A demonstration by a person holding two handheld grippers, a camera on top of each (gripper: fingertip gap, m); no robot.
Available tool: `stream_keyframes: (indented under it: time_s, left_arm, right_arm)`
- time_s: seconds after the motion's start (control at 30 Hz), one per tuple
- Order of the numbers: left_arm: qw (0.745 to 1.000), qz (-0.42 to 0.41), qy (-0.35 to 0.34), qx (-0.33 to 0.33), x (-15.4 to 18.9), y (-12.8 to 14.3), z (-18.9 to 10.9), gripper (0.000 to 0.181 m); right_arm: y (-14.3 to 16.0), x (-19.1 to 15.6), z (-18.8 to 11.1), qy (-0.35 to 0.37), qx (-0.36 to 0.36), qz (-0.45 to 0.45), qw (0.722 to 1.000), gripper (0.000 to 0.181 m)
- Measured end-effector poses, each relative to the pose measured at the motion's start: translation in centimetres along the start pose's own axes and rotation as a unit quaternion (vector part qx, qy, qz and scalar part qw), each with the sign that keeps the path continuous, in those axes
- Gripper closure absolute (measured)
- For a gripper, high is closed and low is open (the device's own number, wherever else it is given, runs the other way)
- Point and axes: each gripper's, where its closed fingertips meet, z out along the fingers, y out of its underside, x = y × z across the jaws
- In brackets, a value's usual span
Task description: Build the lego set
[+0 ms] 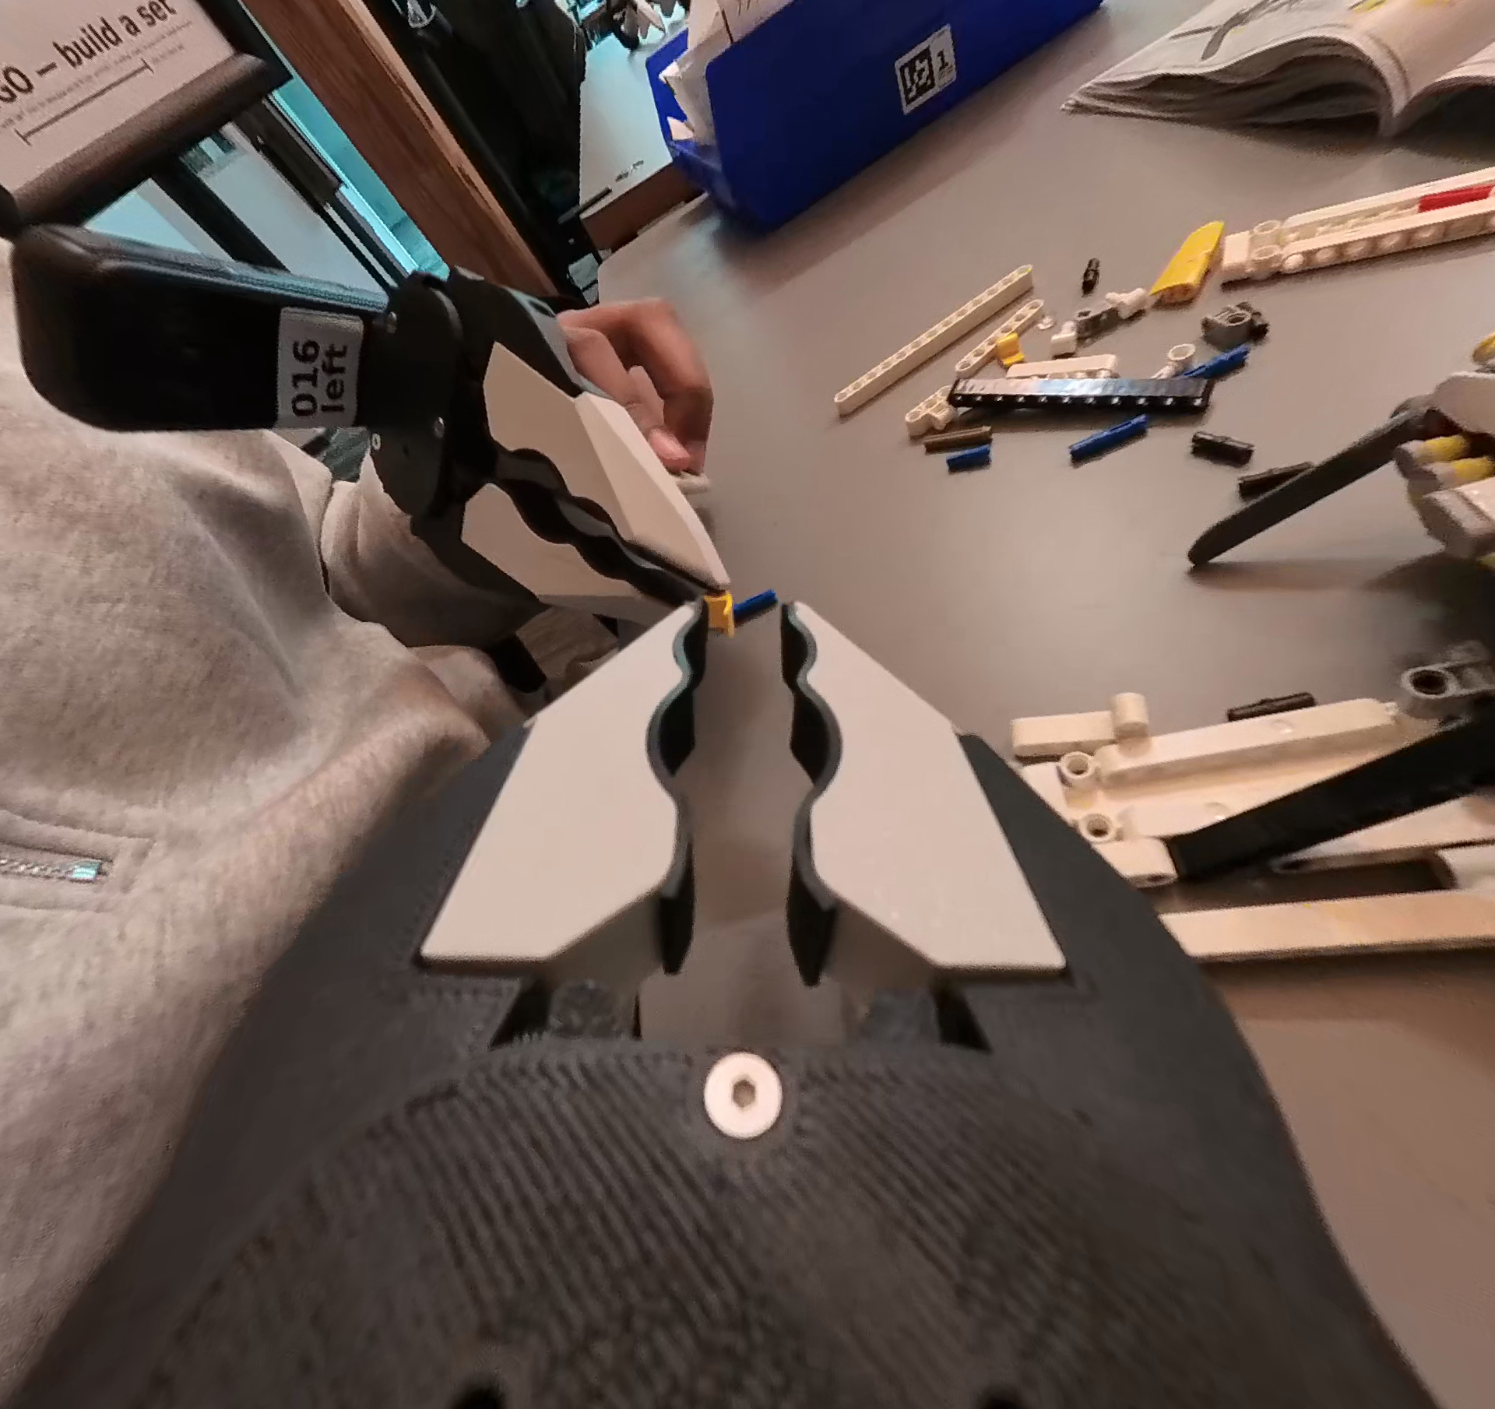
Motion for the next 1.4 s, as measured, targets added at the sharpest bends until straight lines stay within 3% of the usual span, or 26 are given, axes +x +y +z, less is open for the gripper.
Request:
stream_keyframes:
  time_s: [0.13, 0.23, 0.43, 0.53, 0.73, 0.87, 1.0, 1.17, 1.4]
  left_arm:
    - [1.0, -0.017, 0.0, -0.001, -0.1, 0.2, 0.0, 0.176]
    - [0.999, -0.038, -0.005, -0.016, -0.5, 0.8, 0.0, 0.174]
    - [0.99, -0.113, 0.002, -0.084, -0.6, 3.6, -0.8, 0.159]
    - [0.983, -0.147, 0.041, -0.097, 0.2, 3.9, -0.8, 0.153]
    - [0.964, -0.172, 0.12, -0.162, 2.2, 5.5, 0.2, 0.141]
    - [0.954, -0.195, 0.149, -0.172, 2.5, 5.7, 0.5, 0.141]
    - [0.953, -0.19, 0.16, -0.175, 2.9, 5.7, 0.5, 0.165]
    - [0.954, -0.185, 0.159, -0.175, 2.9, 5.7, 0.5, 0.168]
    - [0.952, -0.189, 0.169, -0.172, 3.1, 5.6, 0.4, 0.168]
  right_arm:
    - [0.3, -0.2, 0.4, 0.002, -0.006, -0.012, 1.0, 0.181]
    - [0.3, -0.1, 0.3, 0.006, -0.004, -0.012, 1.0, 0.181]
    - [1.7, 2.5, -0.6, 0.105, -0.031, 0.05, 0.993, 0.181]
    - [3.0, 3.3, -0.6, 0.169, -0.028, 0.092, 0.981, 0.181]
    - [4.8, 3.6, 0.0, 0.228, -0.024, 0.146, 0.962, 0.181]
    - [4.8, 3.5, 0.4, 0.221, -0.018, 0.173, 0.96, 0.181]
    - [4.6, 3.1, 1.1, 0.211, -0.011, 0.175, 0.962, 0.181]
    - [4.8, 2.6, 1.8, 0.195, -0.028, 0.178, 0.964, 0.181]
    - [5.1, 1.6, 0.9, 0.176, -0.076, 0.136, 0.972, 0.149]
